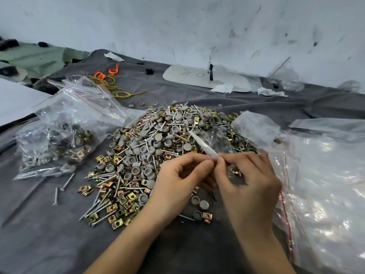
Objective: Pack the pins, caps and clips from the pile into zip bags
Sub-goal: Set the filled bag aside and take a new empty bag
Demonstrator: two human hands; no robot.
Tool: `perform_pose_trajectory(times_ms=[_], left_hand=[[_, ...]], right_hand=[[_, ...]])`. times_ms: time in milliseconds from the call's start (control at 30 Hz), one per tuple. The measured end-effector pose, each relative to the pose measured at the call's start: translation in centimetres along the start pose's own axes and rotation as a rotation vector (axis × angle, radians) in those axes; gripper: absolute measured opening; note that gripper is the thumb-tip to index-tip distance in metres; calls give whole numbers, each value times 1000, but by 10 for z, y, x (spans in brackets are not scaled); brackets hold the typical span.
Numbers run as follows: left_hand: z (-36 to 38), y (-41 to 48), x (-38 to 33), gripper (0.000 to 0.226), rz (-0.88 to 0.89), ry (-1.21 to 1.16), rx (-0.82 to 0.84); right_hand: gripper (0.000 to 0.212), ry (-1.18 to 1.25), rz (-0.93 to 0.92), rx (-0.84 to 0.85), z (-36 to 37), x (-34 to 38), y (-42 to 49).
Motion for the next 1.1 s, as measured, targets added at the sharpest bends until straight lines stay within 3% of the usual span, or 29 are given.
perform_pose_trajectory(times_ms=[167,400,567,700,867,967,1100], left_hand=[[-3,3,3,24,-28,128,-6],[6,0,2,31,-69,117,224],[6,-1,5,27,-104,71,235],[12,-3,3,37,-42,164,292],[12,-5,-4,42,58,263,357],[15,-7,-1,26,11,268,392],[12,-4,1,28,-71,162,400]], right_hand=[[9,85,7,246,13,-1,2],[17,567,408,685,22,-25,0],[41,672,492,591,12,-40,4],[12,572,411,623,17,-36,2],[56,518,228,669,16,-22,3],[44,448,184,642,15,-19,4],[36,478,294,585,10,-30,4]])
Point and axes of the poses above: each hand's wrist, its own y-axis towards the middle knuckle, its own z-axis out of the palm, x = y × z, the point moved 6 cm from there along y, towards the middle knuckle, and after that the axes turned 2 degrees about x, right-handed, at the moved point
